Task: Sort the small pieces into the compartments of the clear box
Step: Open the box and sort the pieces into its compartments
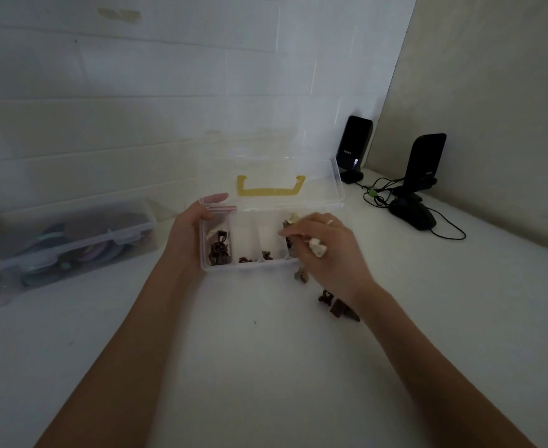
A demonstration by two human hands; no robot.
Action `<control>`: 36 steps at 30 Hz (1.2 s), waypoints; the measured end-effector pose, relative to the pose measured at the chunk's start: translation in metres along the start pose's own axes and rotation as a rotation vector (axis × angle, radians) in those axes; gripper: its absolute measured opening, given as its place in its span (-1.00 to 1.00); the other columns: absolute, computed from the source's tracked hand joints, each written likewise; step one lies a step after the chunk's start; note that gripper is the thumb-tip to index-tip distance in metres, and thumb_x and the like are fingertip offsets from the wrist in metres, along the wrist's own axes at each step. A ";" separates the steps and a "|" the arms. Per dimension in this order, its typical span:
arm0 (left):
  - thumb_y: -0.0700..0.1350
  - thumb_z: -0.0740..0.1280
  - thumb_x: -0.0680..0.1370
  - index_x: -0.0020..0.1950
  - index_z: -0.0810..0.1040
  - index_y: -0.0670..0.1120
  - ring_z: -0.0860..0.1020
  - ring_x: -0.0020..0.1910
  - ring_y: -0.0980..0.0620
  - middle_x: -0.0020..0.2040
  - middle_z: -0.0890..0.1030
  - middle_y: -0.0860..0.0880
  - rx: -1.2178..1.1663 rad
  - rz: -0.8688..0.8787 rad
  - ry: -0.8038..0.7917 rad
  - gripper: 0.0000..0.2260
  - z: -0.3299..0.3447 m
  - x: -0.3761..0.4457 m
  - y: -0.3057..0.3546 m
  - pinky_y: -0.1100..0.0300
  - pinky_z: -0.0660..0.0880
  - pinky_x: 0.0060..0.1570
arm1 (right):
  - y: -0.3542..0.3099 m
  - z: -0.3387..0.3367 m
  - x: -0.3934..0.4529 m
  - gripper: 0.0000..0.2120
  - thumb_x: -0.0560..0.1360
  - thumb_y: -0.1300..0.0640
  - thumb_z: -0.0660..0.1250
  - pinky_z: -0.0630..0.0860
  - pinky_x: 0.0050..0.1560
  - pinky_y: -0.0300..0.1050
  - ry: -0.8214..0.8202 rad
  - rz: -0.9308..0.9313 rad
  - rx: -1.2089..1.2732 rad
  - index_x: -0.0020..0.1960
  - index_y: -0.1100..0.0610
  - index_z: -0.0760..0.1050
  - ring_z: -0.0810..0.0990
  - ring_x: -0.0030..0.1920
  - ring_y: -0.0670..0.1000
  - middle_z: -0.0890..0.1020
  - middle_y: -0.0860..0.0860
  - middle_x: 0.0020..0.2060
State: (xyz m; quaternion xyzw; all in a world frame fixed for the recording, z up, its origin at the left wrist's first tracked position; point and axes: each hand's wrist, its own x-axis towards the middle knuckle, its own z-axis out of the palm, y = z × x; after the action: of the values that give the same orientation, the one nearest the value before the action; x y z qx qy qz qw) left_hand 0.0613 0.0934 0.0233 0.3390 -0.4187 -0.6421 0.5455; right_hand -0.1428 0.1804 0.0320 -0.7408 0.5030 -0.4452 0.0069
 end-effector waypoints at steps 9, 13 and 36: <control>-0.26 0.11 0.49 0.09 0.56 -0.10 0.60 -0.12 0.03 -0.08 0.62 -0.09 -0.024 -0.024 0.025 -0.70 0.006 -0.002 -0.001 0.15 0.54 -0.08 | 0.030 -0.046 -0.033 -0.75 0.47 0.24 0.32 0.56 -0.07 -0.18 -0.285 0.236 -0.173 0.00 -0.06 0.65 0.60 -0.16 -0.12 0.68 -0.14 -0.06; -0.29 0.08 0.48 0.03 0.57 -0.10 0.59 -0.10 0.06 -0.09 0.63 -0.08 -0.048 -0.023 0.059 -0.69 0.010 -0.004 -0.001 0.14 0.46 0.08 | 0.027 -0.033 -0.030 -0.71 0.51 0.19 0.29 0.47 0.08 -0.27 -0.359 0.264 -0.219 0.14 -0.10 0.60 0.61 0.03 -0.10 0.64 -0.14 0.11; -0.36 0.03 0.47 0.07 0.56 -0.14 0.62 -0.21 0.10 -0.24 0.68 -0.01 0.004 0.089 -0.035 -0.64 0.006 -0.003 0.001 0.32 0.52 -0.14 | 0.009 -0.009 -0.024 -0.82 0.41 0.26 0.41 0.51 -0.15 -0.31 -0.089 0.109 0.126 -0.03 0.07 0.56 0.55 -0.22 -0.12 0.61 -0.07 -0.21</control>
State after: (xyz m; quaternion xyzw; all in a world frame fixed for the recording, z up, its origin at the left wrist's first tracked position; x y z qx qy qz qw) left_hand 0.0572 0.0974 0.0267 0.3098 -0.4441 -0.6223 0.5653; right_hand -0.1580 0.1975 0.0176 -0.7295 0.5127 -0.4415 0.0999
